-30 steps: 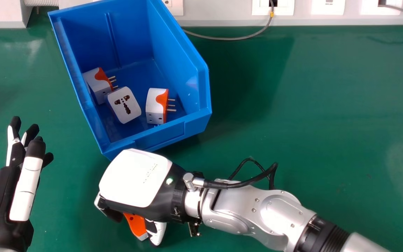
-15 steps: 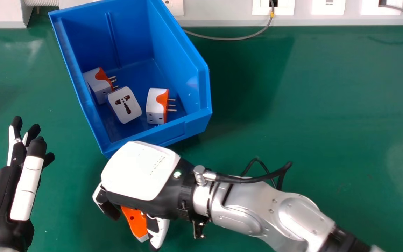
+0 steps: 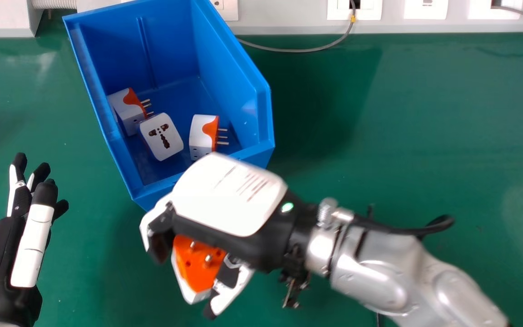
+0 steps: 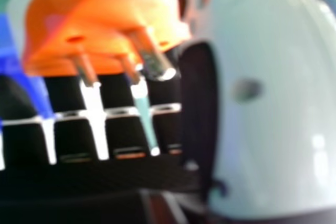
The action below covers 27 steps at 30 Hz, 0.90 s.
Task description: Pick all objects and put in blue box
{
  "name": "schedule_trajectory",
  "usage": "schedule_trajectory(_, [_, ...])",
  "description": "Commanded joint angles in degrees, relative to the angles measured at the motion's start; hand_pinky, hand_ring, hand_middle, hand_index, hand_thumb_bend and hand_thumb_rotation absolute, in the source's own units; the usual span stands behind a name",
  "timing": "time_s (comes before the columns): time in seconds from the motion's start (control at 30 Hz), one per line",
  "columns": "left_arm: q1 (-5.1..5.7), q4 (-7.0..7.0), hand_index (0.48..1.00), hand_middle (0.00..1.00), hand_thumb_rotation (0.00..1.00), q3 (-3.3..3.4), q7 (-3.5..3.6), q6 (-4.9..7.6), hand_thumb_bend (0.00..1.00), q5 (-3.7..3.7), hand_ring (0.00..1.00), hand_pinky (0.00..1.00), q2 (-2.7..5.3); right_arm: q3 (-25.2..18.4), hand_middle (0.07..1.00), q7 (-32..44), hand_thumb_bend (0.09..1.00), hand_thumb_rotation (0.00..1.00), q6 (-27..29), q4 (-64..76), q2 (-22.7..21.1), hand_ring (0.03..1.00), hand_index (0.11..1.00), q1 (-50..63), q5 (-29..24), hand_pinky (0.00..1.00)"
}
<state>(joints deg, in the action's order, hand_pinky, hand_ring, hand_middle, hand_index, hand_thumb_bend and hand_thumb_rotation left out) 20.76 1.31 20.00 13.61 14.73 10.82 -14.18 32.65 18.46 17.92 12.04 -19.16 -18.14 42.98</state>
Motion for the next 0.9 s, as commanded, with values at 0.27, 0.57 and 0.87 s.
schedule_trajectory(0.27, [-0.09,1.4,1.0,0.99,0.94,0.54,-0.2,0.68,0.85,-0.09,0.98,0.91,-0.43,-6.5,0.493,1.9,0.497,0.0,-2.4,9.4,0.4,0.366,0.517,-1.3,-1.2,0.3])
schedule_trajectory(0.57, [-0.4,1.76,1.0,0.99,0.94,0.28,-0.32,0.03,0.85,-0.29,0.98,0.91,-0.48,-9.2,0.497,-2.4,0.498,0.0,-2.4,2.7,2.9,0.399,0.496,-10.5,1.5,0.32])
schedule_trajectory(0.87, [-0.61,1.28,1.0,0.99,0.94,-0.06,-0.46,0.19,0.86,-0.78,0.98,0.91,-0.23,-7.4,0.493,-10.9,0.498,0.0,-2.6,-12.6,8.4,0.413,0.494,-18.3,4.9,0.33])
